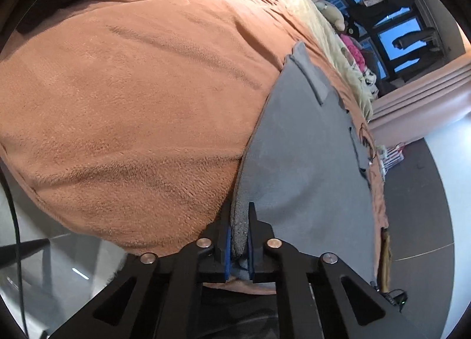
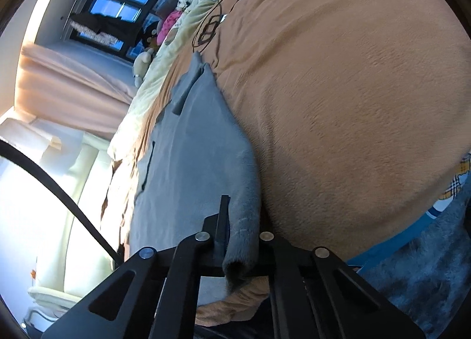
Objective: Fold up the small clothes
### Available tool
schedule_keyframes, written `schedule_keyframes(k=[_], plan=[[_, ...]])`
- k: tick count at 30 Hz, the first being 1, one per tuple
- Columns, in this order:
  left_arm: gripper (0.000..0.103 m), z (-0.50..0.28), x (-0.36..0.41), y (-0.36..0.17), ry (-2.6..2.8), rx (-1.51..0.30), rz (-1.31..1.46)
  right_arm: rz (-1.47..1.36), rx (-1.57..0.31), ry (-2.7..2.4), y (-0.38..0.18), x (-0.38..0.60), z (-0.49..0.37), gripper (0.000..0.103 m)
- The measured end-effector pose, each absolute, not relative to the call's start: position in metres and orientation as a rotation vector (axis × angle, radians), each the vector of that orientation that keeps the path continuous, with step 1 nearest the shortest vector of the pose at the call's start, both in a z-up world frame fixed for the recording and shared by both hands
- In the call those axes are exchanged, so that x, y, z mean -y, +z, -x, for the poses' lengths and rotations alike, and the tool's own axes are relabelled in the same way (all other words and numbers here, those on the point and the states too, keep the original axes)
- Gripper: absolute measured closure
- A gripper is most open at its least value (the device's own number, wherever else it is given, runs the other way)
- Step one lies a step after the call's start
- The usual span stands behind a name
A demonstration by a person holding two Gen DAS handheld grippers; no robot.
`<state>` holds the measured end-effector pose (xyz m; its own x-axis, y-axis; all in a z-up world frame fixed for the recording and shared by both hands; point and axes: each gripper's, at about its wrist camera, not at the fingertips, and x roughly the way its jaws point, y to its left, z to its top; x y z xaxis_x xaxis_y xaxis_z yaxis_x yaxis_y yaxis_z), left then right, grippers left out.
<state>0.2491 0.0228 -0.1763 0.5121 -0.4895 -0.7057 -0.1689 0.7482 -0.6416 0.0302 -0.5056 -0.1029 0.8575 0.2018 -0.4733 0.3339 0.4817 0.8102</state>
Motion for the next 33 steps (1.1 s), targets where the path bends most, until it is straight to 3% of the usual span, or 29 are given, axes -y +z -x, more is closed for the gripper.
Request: schedule_keyframes(k=[15,33], plan=[[0.098,-0.223,-0.047,-0.098,-0.291,-0.836,0.776,-0.993,-0.432,-0.018,-0.039,0.482,0.008,0.103],[0.098,-0.154,-0.077,-0.036,-0.341,-0.671,0.801,-0.942,-0.331,0.053,-0.024,0.472,0.068,0.103]])
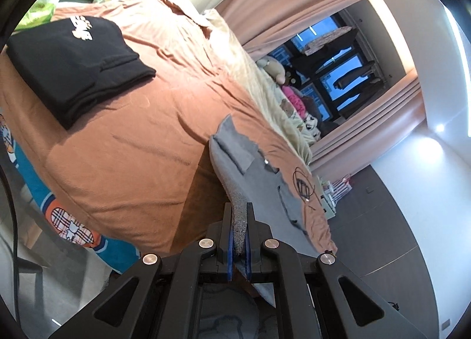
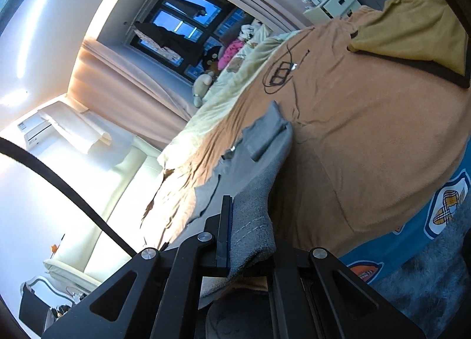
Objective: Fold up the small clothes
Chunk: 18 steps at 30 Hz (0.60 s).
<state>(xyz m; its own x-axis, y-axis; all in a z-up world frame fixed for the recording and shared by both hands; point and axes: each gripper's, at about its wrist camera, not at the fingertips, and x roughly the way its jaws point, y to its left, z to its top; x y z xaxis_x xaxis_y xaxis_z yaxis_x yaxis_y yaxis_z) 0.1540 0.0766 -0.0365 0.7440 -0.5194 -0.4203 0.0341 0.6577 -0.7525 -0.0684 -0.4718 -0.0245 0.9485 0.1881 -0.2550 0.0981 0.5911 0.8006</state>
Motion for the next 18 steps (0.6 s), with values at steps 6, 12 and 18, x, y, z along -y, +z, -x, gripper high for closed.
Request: schedule_keyframes(k=[6,12,18], plan=[[0.098,-0.122,-0.089,-0.025,-0.361,-0.632,0.801,-0.929,-0.305,0.071,-0.028,0.468,0.085,0.103],[0.098,-0.089,-0.104,-0.019,-0.369,-0.598,0.823,-0.915,-0.297,0.084,-0.029,0.468,0.103,0.103],[0.098,-0.057,-0.116,-0.013,-0.375,-0.564,0.841,-0.910,-0.283,0.097,-0.033,0.471,0.122,0.103]])
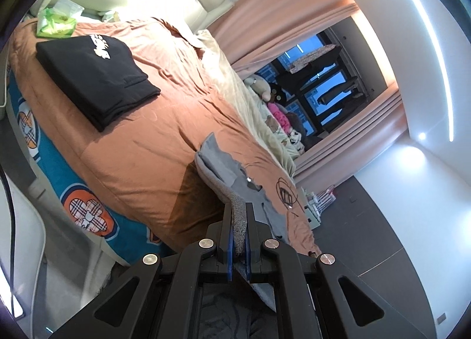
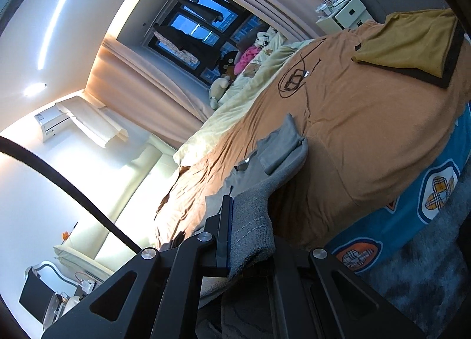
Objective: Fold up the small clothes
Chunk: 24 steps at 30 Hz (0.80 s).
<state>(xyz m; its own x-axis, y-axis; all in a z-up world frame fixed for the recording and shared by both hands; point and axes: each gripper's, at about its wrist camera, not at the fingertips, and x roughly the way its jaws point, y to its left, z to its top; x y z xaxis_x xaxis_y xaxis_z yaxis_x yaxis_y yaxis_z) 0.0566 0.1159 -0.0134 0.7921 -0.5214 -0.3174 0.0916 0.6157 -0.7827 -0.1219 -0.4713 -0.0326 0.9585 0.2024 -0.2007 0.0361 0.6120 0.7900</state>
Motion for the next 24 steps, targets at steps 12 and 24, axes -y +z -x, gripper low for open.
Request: schedule_keyframes(k=[12,24], plan=[[0.098,-0.038,-0.121,0.016,-0.396,-0.504,0.835,-0.909,-0.267,0.118,-0.028,0.489,0.124,0.103],[0.098,-0.110,-0.103,0.037,-0.372,-0.496,0.817,-0.918,-0.302,0.116,-0.012,0.517,0.031,0.103]])
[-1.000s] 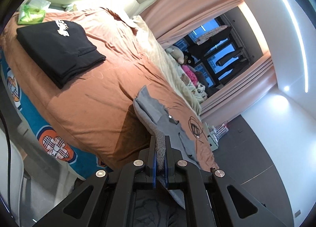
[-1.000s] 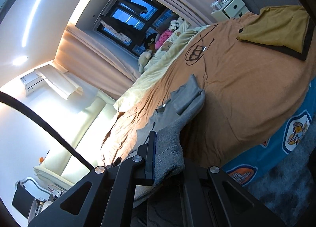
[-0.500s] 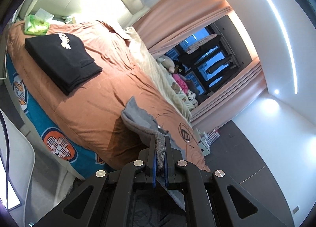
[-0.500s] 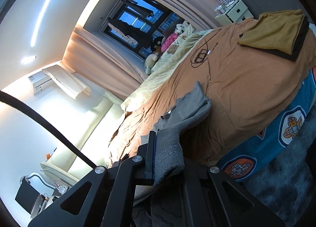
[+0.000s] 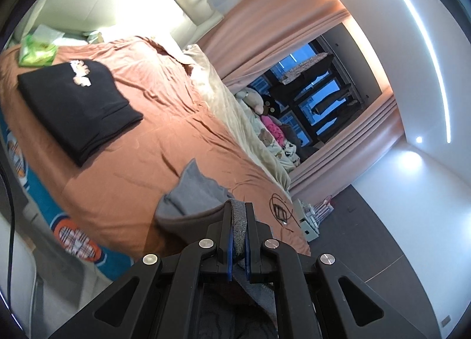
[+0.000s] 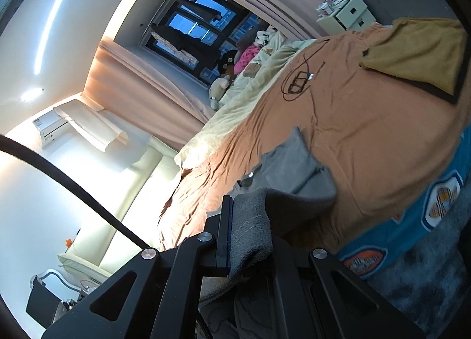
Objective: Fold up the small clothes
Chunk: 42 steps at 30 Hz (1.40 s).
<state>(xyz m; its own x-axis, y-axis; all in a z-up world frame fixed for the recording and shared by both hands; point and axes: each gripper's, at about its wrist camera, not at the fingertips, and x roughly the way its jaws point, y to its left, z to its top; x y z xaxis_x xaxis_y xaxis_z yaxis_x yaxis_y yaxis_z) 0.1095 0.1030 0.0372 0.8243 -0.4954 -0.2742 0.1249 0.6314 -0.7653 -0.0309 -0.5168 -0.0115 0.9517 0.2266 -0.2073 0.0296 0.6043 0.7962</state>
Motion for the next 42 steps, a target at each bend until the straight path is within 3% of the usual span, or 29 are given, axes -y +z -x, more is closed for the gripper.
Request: schedule_keyframes(k=[14,42], plan=[[0.098,-0.248,-0.062,0.046,-0.338,-0.595,0.688,-0.863,-0.379,0.079,0.009,0.538,-0.106,0.103],[0.098,-0.446,-0.007,-0.057,-0.180,-0.844,0.528,-0.817,-0.644,0.001,-0.012,0.555,-0.326,0.103]])
